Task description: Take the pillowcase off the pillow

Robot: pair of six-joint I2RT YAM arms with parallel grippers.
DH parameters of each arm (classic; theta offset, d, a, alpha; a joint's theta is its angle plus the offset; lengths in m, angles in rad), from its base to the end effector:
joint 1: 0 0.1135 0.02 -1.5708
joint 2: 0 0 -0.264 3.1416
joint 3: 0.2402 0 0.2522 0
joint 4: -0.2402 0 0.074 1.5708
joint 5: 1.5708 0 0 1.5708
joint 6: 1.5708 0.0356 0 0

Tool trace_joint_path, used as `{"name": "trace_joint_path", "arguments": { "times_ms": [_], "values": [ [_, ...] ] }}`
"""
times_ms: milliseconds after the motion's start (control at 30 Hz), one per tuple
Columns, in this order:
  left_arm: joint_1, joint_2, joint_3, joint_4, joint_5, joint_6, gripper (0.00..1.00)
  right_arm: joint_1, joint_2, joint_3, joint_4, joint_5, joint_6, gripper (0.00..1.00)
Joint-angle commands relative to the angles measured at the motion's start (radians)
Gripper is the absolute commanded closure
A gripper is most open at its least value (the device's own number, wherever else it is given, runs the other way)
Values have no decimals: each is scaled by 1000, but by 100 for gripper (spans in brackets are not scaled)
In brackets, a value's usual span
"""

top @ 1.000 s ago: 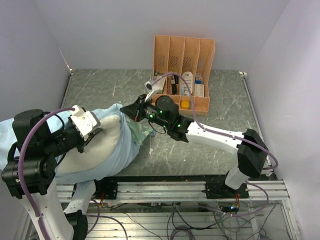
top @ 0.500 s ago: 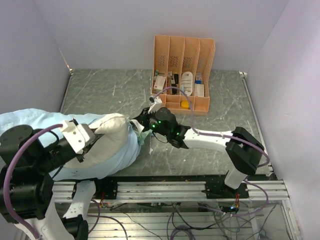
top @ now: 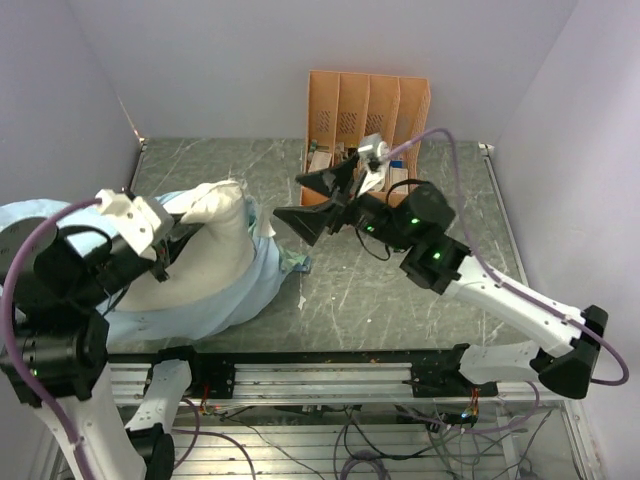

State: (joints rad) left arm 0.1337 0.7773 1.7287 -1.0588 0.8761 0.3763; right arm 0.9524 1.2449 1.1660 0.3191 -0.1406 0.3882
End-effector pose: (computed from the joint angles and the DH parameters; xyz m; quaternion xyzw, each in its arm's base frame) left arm 0.0249 -0.0243 0.5226 0.3629 0.6345 -0.1528 0.6651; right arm 0.1644 0.2396 0.4301 -0.2245 0.5760 0.5215 0.5881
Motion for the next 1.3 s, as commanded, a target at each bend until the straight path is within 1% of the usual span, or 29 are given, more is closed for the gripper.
{"name": "trace_joint_path", "arguments": {
  "times_ms": [0,67,167,233,367,467,533,767,800,833,867,900,933,967,1000,1033,1067,1100,1167,1267],
  "values": [
    [-2,43,-5,-16,9,-8,93,26,20,130,-77,-311,-155,0],
    [0,48,-4,-56,24,18,93,85,78,223,-159,-355,-223,0],
    [0,45,2,-109,38,63,93,184,192,385,-335,-344,-366,0],
    [0,48,12,-143,45,91,93,226,259,486,-414,-325,-419,0],
    [0,67,57,-226,61,144,93,281,343,578,-486,-252,-507,0],
    [0,74,94,-269,77,162,93,312,363,578,-505,-234,-551,0],
    [0,72,110,-265,86,149,93,329,366,558,-506,-237,-570,0],
    [0,70,161,-200,138,40,93,365,392,465,-469,-171,-620,2],
    [0,73,170,-196,144,27,93,365,402,458,-460,-159,-629,5],
    [1,76,180,-195,149,13,93,367,417,459,-457,-142,-637,11],
    [1,78,189,-194,152,8,93,367,434,468,-461,-120,-646,14],
    [0,80,198,-195,152,5,92,367,454,489,-469,-97,-652,26],
    [0,81,205,-197,148,4,87,366,469,498,-470,-69,-655,37],
    [0,83,216,-203,139,7,77,363,478,512,-460,-22,-652,51],
    [0,85,222,-213,124,18,56,354,477,510,-441,17,-645,67],
    [0,87,225,-225,100,30,35,333,468,504,-422,23,-638,83],
    [0,90,223,-230,64,37,21,303,454,493,-402,14,-620,93],
    [0,94,215,-223,9,33,15,274,433,469,-371,11,-590,100],
    [1,103,197,-174,-139,9,12,224,370,404,-299,18,-585,100],
    [-1,131,194,-121,-405,3,12,177,281,348,-233,76,-607,100]
  ]
}}
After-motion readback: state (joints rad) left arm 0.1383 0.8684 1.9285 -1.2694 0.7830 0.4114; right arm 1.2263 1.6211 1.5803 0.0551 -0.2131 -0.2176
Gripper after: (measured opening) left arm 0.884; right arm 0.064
